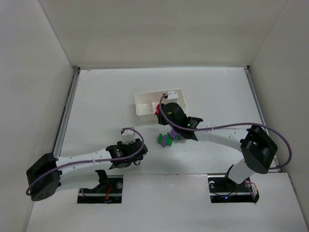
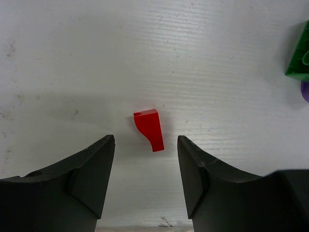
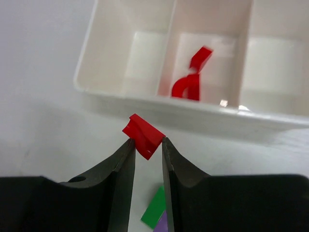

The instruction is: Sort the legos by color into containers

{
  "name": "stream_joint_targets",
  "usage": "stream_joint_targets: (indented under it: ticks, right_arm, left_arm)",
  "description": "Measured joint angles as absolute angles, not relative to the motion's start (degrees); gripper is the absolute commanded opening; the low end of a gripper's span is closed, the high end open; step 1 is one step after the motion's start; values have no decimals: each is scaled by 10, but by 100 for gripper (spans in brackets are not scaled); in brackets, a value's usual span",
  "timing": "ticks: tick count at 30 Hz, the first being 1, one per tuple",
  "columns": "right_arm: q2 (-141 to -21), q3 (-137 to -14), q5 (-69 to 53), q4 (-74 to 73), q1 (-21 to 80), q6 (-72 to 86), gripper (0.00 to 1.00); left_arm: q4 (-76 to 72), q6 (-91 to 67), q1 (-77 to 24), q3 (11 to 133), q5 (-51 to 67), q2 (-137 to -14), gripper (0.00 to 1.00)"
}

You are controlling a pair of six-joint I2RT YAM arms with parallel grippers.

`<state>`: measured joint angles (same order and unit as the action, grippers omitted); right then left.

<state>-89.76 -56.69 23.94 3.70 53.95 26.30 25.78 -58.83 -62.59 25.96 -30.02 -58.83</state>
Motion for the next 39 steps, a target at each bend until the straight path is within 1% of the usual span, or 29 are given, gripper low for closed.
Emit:
stream_joint_targets:
  ticks: [5, 8, 13, 15, 18, 23, 26, 29, 35, 39]
  right_arm:
    - [-898, -610, 238, 34, 472, 239, 33]
    - [-907, -635, 238, 35, 448, 227, 37]
    - [-938, -654, 235, 34, 439, 211, 43]
    - [-947, -655, 231, 30, 439, 208, 47]
    - [-954, -658, 226, 29, 439, 205, 59]
    - [-949, -653, 225, 32, 439, 202, 62]
    - [-917, -621, 226, 35, 439, 203, 63]
    - [-868, -582, 227, 37, 439, 204, 63]
    - [-760, -500, 254, 53, 440, 212, 63]
    - [-686, -428, 277, 60, 439, 230, 62]
  left_arm:
    - [242, -600, -627, 260, -300, -609, 51]
    - [227, -602, -627, 260, -300, -625, 50]
    - [209, -603, -627, 260, -309, -641, 49]
    - [204, -603, -627, 260, -313, -645, 47]
    - [199, -603, -627, 260, -320, -650, 41]
    - [194, -603, -627, 260, -332, -660, 28]
    - [194, -603, -627, 260, -336, -663, 19]
    - [194, -602, -627, 261, -335, -663, 14]
    - [209, -571, -625, 279, -333, -637, 14]
    - [190, -510, -598, 350, -350, -616, 14]
